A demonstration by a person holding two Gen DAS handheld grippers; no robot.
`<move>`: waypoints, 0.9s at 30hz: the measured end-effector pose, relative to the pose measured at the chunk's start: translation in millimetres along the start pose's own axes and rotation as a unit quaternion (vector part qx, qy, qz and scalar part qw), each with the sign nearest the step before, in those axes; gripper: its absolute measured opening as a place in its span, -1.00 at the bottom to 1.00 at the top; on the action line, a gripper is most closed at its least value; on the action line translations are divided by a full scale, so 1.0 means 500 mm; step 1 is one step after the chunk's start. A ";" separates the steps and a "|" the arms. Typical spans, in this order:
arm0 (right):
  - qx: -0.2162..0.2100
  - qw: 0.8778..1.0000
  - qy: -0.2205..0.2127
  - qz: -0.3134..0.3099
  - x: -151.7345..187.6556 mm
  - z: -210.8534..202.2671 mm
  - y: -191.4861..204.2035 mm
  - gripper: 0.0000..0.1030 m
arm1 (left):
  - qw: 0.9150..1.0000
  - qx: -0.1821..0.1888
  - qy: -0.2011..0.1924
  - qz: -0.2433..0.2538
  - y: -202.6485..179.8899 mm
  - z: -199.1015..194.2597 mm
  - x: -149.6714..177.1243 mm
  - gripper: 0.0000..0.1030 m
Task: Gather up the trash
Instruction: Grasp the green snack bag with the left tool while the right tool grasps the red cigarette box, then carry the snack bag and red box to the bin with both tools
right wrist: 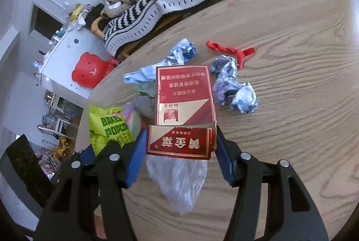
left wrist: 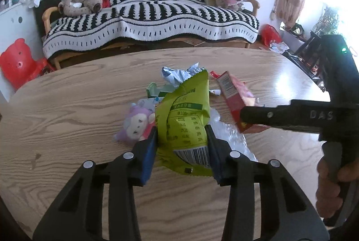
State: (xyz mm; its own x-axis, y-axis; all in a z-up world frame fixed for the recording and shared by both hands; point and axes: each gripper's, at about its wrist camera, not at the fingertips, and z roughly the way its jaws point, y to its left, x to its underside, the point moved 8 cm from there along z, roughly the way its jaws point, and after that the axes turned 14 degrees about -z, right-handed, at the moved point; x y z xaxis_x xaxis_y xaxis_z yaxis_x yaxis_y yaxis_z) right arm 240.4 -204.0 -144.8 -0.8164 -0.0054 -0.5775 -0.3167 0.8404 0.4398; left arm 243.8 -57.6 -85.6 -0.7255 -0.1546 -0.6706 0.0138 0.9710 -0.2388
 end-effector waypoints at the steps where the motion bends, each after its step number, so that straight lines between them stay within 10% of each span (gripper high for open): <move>1: 0.000 1.000 -0.003 -0.004 0.001 -0.010 0.006 0.11 | 1.000 -0.001 -0.003 0.001 0.005 -0.015 0.000 -0.21; 14: -0.001 0.996 -0.028 -0.088 0.127 -0.187 0.122 0.11 | 1.000 0.004 -0.019 0.017 0.018 -0.232 0.105 -0.21; 27: -0.006 0.990 -0.005 -0.138 0.415 -0.285 0.192 0.11 | 0.999 0.024 0.045 0.004 0.029 -0.362 0.381 -0.21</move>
State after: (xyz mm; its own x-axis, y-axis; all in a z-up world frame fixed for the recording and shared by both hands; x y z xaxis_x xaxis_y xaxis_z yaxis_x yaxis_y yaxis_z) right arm -28.1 -201.5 -124.4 -0.6928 -0.2295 -0.6836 -0.5340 0.8004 0.2724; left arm -18.5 -39.9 -89.7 -0.7837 -0.1286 -0.6077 0.0508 0.9618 -0.2690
